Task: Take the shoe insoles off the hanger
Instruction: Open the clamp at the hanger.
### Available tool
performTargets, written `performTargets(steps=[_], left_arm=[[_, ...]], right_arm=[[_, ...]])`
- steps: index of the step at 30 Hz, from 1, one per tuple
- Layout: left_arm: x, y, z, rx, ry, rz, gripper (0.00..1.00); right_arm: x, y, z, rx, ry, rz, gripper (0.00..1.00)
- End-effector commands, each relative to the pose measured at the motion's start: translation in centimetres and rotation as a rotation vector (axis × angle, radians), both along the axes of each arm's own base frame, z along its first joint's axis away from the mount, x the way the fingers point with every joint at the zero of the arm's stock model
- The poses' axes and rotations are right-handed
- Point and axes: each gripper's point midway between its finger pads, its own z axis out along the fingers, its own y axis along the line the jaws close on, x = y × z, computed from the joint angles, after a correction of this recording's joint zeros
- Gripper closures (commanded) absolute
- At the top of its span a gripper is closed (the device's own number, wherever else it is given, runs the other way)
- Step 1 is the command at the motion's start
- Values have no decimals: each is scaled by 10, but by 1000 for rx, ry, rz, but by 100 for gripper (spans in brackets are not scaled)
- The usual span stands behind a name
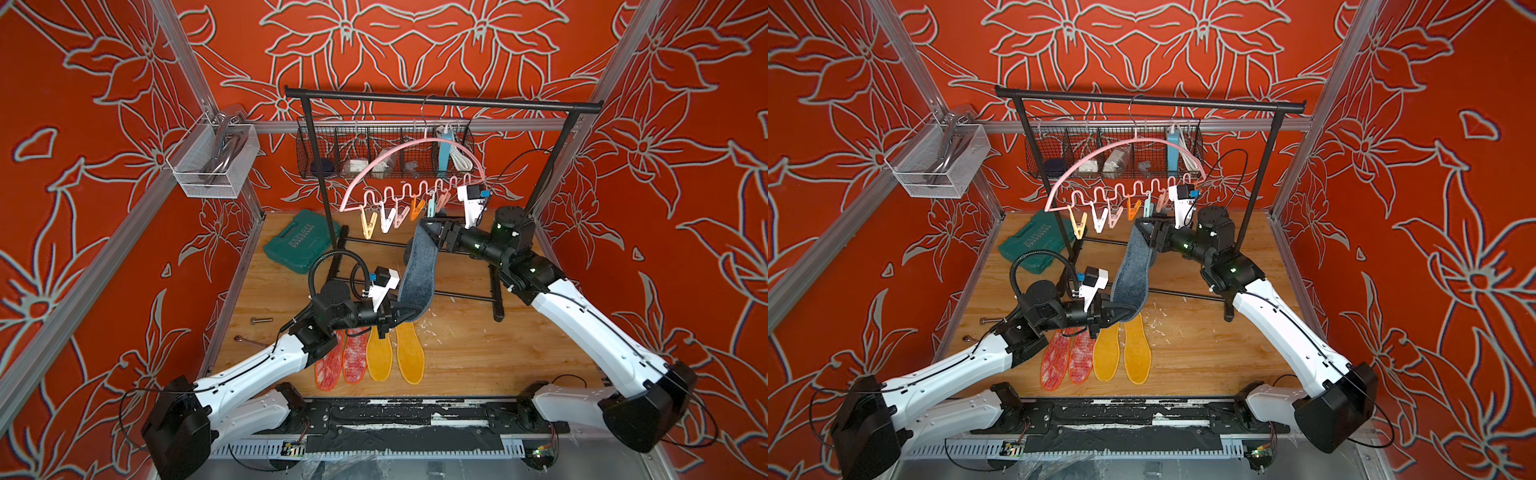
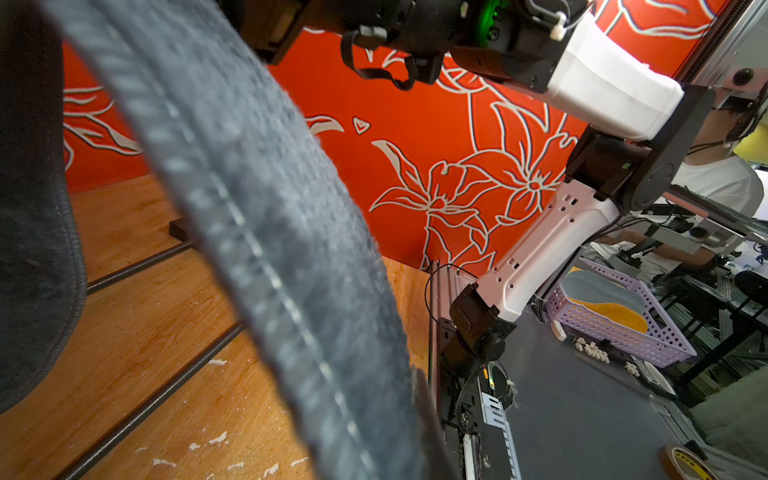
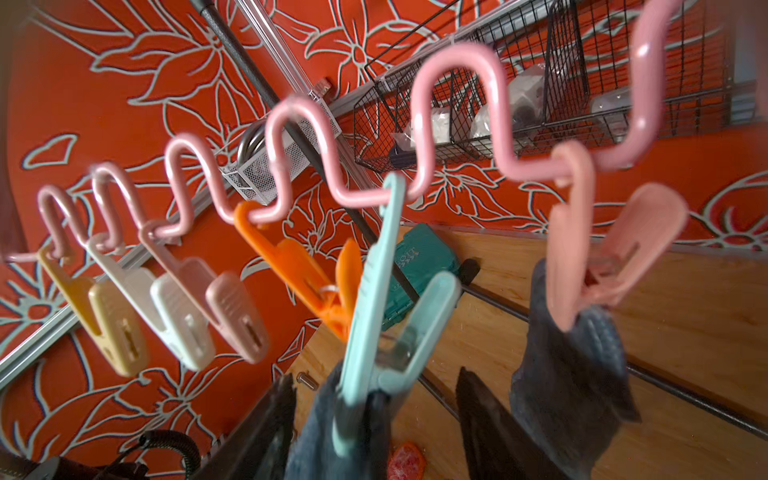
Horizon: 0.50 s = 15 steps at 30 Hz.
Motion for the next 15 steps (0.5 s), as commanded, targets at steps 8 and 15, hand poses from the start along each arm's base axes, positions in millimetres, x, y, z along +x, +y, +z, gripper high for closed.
performTargets(steps=[8,15], left_arm=[[-23,-2,-7,24,-48,-84,100],[-27,5,-5,30,-87,-63,100]], right_arm=[[10,2,37,55,-77,30,45],[18,7,41,73,-64,52,65]])
